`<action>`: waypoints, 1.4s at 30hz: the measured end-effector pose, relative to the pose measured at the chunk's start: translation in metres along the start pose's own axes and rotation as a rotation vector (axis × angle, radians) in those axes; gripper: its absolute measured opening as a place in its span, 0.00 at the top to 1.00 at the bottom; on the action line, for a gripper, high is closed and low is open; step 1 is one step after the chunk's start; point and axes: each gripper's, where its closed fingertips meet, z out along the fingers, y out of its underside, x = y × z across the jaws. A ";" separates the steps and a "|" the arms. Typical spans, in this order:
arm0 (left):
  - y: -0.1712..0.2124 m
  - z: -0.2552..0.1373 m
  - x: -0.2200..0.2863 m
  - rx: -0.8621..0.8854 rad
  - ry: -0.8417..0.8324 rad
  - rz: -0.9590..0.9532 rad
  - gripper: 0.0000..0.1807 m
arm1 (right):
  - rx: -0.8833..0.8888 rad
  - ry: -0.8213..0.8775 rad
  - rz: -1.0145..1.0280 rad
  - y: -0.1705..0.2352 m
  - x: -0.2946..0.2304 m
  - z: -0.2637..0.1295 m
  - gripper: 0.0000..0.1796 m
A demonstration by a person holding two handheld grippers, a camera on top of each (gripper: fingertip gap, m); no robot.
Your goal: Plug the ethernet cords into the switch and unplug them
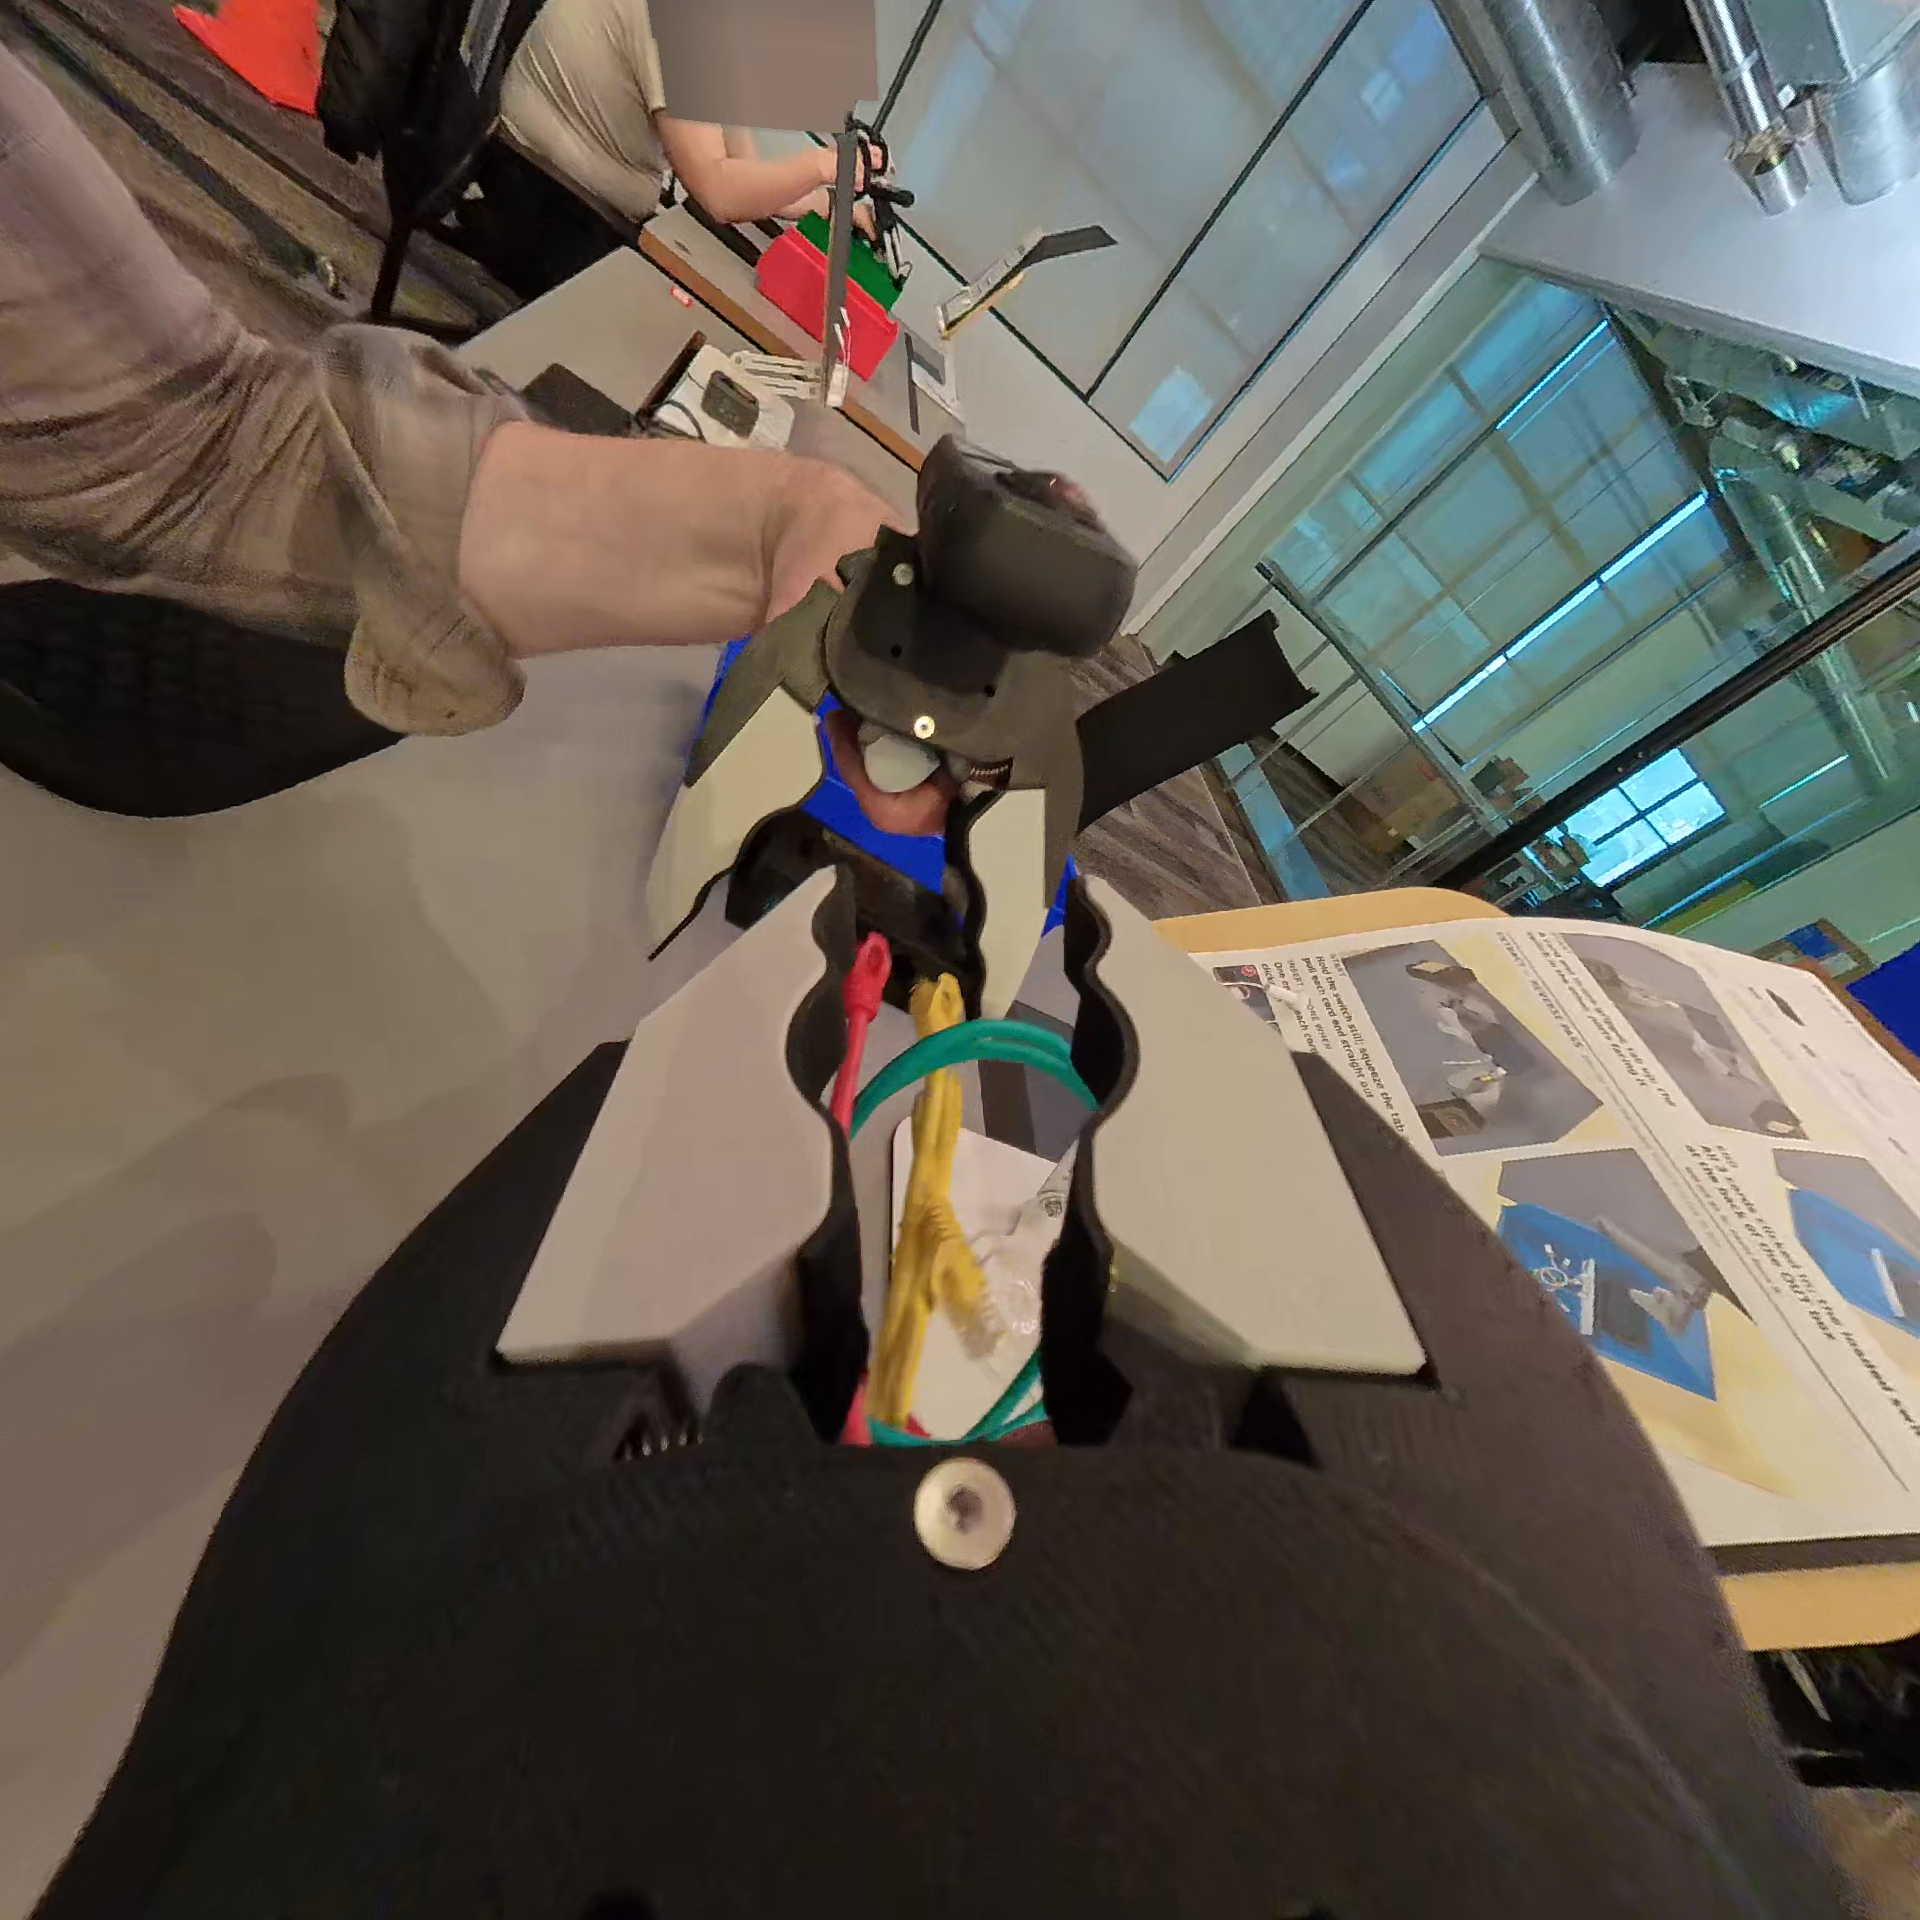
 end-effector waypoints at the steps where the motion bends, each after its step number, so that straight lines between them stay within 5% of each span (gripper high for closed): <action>1: 0.001 0.004 0.002 0.002 -0.005 0.002 0.38 | -0.014 -0.011 -0.015 0.000 -0.003 0.001 0.78; 6: 0.013 0.011 0.012 0.042 0.024 -0.042 0.37 | -0.158 -0.071 -0.086 0.015 -0.021 0.024 0.76; 19: 0.052 -0.009 0.010 0.117 -0.003 -0.121 0.38 | -0.212 -0.170 -0.121 0.028 -0.051 0.086 0.72; 27: 0.066 -0.017 0.003 0.158 0.023 -0.169 0.38 | -0.313 -0.122 -0.305 0.017 -0.046 0.109 0.74; 42: 0.068 -0.008 0.006 0.173 0.160 -0.160 0.38 | -0.432 -0.119 -0.483 0.059 -0.058 0.131 0.84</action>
